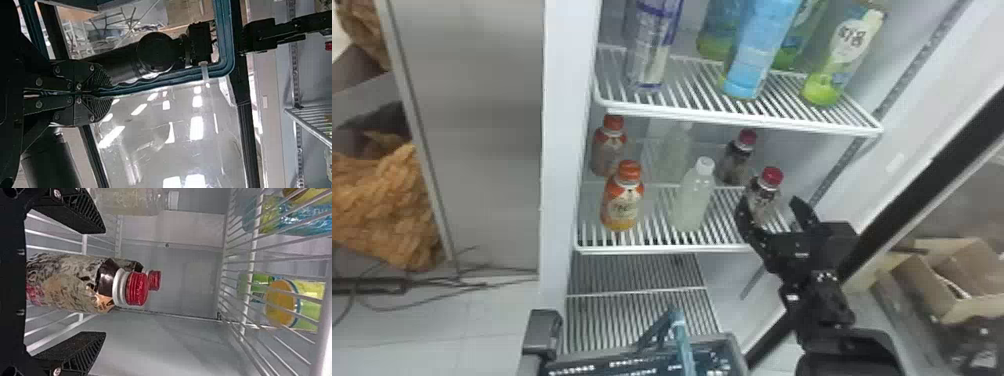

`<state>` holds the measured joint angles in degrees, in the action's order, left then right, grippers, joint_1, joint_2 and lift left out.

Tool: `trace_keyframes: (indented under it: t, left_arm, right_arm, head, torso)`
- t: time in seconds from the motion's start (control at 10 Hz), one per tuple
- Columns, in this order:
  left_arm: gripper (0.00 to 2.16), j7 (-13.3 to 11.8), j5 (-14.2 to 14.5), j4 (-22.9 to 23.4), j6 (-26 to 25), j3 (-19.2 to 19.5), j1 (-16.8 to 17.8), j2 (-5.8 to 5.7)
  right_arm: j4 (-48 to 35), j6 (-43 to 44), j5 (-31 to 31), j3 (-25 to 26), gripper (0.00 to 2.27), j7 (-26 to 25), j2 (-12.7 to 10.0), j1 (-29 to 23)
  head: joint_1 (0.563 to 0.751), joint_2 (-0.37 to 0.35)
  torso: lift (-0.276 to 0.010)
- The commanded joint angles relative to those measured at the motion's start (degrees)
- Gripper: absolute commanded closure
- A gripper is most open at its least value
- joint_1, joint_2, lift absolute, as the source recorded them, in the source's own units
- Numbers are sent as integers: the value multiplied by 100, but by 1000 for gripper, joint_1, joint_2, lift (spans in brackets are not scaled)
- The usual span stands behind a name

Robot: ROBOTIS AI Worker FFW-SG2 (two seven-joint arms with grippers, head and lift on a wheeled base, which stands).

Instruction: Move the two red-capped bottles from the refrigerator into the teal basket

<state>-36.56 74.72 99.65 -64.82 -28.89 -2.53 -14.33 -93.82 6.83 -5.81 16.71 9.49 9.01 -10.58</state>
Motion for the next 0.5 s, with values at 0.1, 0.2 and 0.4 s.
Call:
trace_keyframes:
  t: [0.1, 0.2, 0.4]
  left_arm:
    - [1111, 0, 12, -2, 0, -13, 0, 0]
    - [1113, 8, 12, -2, 0, -13, 0, 0]
    - [1111, 8, 12, -2, 0, -2, 0, 0]
  right_arm:
    - [234, -106, 55, -14, 142, 0, 31, 271]
    - [290, -218, 21, -26, 226, 0, 40, 327]
    - [333, -457, -82, -26, 568, 44, 48, 355]
  head:
    - [695, -350]
    - [695, -350]
    - [695, -350]
  torso:
    - [-228]
    - [-228]
    - [-228]
